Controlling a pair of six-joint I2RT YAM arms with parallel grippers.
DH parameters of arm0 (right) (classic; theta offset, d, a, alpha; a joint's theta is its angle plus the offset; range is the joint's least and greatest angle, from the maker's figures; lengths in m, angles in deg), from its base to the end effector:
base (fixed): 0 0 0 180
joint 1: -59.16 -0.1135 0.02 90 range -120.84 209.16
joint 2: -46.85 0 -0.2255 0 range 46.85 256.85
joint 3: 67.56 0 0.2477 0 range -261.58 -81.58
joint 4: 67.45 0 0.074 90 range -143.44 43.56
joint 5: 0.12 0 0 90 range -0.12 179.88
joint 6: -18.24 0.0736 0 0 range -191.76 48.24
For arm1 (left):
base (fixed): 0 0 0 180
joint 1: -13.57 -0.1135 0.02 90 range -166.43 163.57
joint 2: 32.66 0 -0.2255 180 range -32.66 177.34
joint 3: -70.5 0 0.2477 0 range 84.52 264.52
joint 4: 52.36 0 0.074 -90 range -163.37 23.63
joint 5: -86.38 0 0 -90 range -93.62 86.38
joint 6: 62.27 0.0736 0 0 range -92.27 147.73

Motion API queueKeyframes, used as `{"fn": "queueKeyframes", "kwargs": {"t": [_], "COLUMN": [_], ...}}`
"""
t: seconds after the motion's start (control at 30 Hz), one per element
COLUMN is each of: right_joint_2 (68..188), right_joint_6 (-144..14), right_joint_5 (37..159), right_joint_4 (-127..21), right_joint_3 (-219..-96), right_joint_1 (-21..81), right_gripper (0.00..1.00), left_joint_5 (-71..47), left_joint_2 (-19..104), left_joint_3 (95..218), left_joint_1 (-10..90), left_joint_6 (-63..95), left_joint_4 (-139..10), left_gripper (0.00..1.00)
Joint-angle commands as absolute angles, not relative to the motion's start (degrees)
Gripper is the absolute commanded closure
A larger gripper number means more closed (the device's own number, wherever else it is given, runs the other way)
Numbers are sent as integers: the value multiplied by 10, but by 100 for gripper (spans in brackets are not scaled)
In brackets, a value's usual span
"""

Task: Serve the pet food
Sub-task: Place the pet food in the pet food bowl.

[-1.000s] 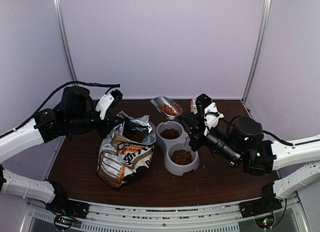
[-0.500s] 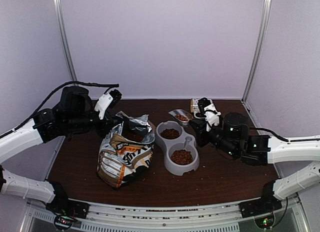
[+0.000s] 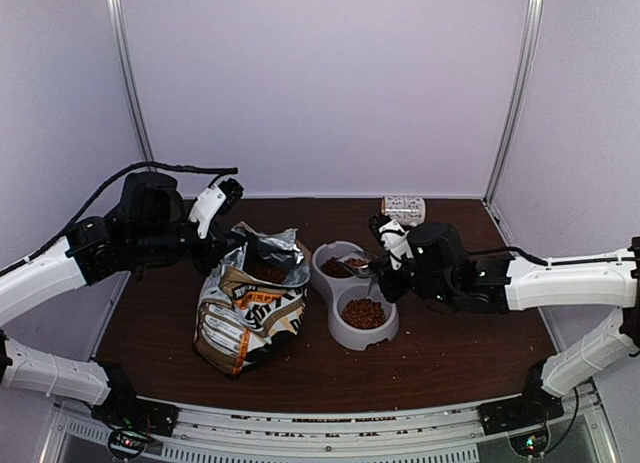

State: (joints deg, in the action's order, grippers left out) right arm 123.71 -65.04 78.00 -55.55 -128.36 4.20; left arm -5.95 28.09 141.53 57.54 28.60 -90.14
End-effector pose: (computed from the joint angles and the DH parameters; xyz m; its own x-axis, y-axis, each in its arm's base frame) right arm 0.2052 0.2662 0.1961 -0.3489 -0.2981 -0.8885 -0.6605 0.7508 0.0075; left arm 0.2026 -0.1996 0.2863 -0.3214 0.3311 -0.8872 0.7246 0.6891 -0.0053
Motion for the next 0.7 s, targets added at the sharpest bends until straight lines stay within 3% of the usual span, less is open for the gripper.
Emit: {"fn": "queueKeyframes", "kwargs": {"t": [0.0, 0.67], "right_joint_2": [1263, 1386], "right_joint_6": [-640, -648], "right_joint_5": [786, 781], "right_joint_4": [-484, -203], "right_joint_3": [-1341, -1567], "right_joint_1": [51, 73], "right_gripper": [100, 100], "left_joint_5": [-52, -59], "left_joint_2": [273, 267], "left_joint_3": [1432, 1434], "left_joint_1": [566, 566], "left_joint_6": [296, 298], "left_joint_4": [-853, -856], "left_gripper": [100, 100]}}
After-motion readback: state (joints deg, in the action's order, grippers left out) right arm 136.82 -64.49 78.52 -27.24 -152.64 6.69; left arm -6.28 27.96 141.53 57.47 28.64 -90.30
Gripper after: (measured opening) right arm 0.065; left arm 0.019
